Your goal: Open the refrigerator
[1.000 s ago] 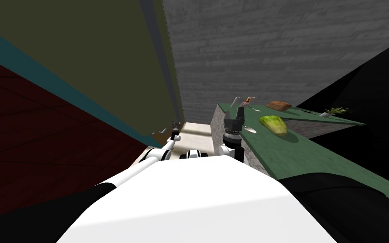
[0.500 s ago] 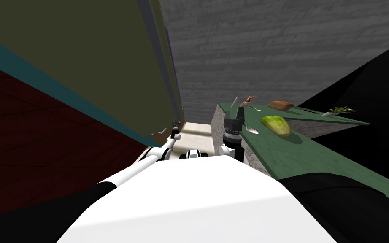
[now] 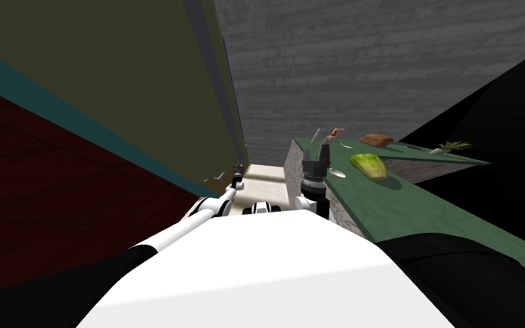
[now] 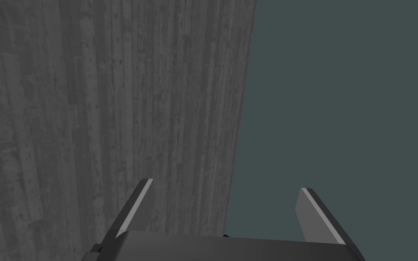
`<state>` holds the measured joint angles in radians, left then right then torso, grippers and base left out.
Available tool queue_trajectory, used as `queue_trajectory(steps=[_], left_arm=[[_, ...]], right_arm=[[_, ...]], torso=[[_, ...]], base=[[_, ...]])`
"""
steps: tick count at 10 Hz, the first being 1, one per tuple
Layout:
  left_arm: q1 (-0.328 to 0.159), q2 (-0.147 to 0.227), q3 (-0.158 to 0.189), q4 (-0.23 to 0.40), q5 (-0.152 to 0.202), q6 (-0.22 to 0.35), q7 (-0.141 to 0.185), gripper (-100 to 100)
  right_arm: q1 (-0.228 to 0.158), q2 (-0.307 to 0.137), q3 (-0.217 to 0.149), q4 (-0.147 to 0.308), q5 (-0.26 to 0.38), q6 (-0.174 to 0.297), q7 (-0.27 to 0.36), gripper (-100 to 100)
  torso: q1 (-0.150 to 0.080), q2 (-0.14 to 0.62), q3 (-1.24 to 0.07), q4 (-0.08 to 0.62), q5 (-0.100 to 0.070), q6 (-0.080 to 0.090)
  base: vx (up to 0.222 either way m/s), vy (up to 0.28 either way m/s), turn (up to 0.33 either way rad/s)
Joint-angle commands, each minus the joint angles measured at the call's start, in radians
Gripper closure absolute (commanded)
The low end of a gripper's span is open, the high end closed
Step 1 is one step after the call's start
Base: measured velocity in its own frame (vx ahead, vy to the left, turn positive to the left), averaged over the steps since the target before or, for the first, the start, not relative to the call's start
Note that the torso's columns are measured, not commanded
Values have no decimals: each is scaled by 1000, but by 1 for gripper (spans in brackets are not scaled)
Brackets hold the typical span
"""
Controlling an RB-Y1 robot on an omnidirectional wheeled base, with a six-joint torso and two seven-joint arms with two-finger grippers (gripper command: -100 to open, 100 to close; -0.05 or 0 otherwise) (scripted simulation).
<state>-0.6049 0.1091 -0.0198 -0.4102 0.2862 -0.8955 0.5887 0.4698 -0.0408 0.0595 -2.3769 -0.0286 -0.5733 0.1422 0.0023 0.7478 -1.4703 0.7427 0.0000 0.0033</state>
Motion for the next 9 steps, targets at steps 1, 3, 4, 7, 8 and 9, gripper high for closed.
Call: queue_trajectory(steps=[1,3,4,7,8,9], left_arm=[[19,-7,-14,-63,-7,33,3,100],[8,-11,-30,-70,-15,42,16,100],[8,-11,-30,-68,-15,42,16,100],[-9,-17,-55,-70,-27,57,36,100],[-9,-17,-55,-70,-27,57,36,100],[4,-21,-59,-66,-29,69,37,100]], right_arm=[[0,0,0,0,0,0,0,0],[0,0,0,0,0,0,0,0],[0,0,0,0,0,0,0,0],[0,0,0,0,0,0,0,0],[0,0,0,0,0,0,0,0],[0,0,0,0,0,0,0,0]], torso=[[-1,-1,0,0,0,-3],[-3,-4,-2,3,-3,-6],[-3,-3,-1,4,-3,-6],[-2,4,3,4,-1,-5],[-4,1,1,6,-3,-8],[-5,-1,0,7,-4,-9]], base=[[-68,59,-37],[-93,77,-47],[-41,25,-8],[-97,92,-67],[-27,0,4],[-3,-9,-4]])
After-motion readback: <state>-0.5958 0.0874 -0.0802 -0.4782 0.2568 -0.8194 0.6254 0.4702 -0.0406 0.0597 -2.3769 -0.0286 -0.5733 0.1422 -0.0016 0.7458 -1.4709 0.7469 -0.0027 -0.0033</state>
